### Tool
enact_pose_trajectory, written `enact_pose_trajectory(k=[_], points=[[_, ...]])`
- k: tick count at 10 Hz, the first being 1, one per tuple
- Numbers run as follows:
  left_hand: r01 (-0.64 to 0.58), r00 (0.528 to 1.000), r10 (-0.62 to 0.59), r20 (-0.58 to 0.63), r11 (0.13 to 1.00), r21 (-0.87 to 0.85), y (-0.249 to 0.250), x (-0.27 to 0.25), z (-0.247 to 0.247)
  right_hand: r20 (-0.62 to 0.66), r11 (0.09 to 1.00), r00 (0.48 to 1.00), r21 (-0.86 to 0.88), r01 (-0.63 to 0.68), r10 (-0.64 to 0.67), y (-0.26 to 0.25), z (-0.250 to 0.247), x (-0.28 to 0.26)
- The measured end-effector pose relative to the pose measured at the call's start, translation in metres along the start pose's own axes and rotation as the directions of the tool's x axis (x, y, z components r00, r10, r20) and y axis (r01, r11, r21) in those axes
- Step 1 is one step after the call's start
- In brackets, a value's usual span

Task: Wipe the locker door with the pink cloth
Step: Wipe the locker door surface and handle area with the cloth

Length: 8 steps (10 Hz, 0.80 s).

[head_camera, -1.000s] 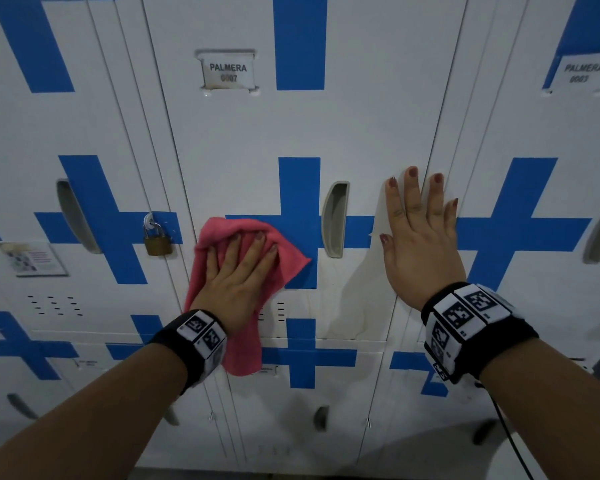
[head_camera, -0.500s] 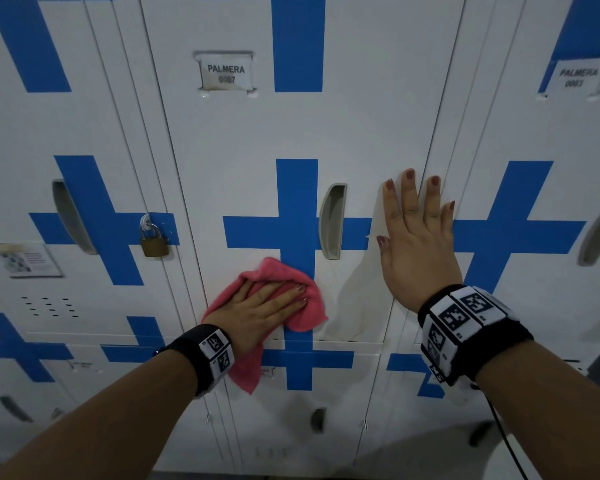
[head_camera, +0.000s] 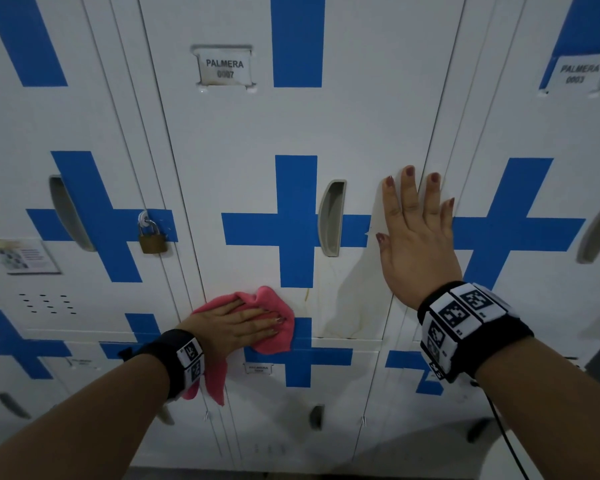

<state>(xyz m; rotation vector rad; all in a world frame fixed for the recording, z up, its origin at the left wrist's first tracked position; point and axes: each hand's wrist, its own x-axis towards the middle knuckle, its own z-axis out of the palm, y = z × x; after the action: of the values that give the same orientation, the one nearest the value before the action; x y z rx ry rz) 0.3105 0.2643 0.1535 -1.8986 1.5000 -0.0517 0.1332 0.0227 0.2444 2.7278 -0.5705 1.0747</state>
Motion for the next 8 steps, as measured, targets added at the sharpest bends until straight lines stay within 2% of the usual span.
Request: enact_pose_trajectory(k=[1,3,4,5,6,7,8], points=[[0.0,1.0,0.0,0.017,1.0,0.013,-0.005,-0.008,0.003,-0.004,1.0,1.0,0.002,0.0,0.0,0.0,0.0,0.0],[0.115,0.988,-0.115,-0.1,0.993,-0.007,-0.018,-0.015,0.011,-0.003,1.0,1.0,-0.005,0.0,0.0,0.0,0.001,0.0],[0.135,0.932,-0.145,-0.333,0.989,-0.053,-0.027,-0.015,0.016,-0.008,1.0,1.0,-0.006,0.003,-0.003,0.0,0.001,0.0],[0.173,0.832,-0.222,-0.509,0.975,-0.143,-0.031,-0.012,0.016,-0.007,1.0,1.0,-0.002,0.003,-0.004,0.0,0.001,0.0],[0.219,0.692,-0.309,-0.653,0.951,-0.217,-0.023,-0.003,0.007,-0.008,1.0,1.0,-0.005,0.002,-0.002,0.0,0.001,0.0],[0.271,0.664,-0.391,-0.637,0.92,-0.282,-0.013,0.008,0.001,-0.007,1.0,1.0,-0.007,0.002,-0.002,0.0,0.001,0.0],[0.275,0.69,-0.367,-0.624,0.93,-0.243,-0.005,0.014,0.0,-0.011,1.0,1.0,-0.008,0.003,-0.003,0.0,0.002,0.0]])
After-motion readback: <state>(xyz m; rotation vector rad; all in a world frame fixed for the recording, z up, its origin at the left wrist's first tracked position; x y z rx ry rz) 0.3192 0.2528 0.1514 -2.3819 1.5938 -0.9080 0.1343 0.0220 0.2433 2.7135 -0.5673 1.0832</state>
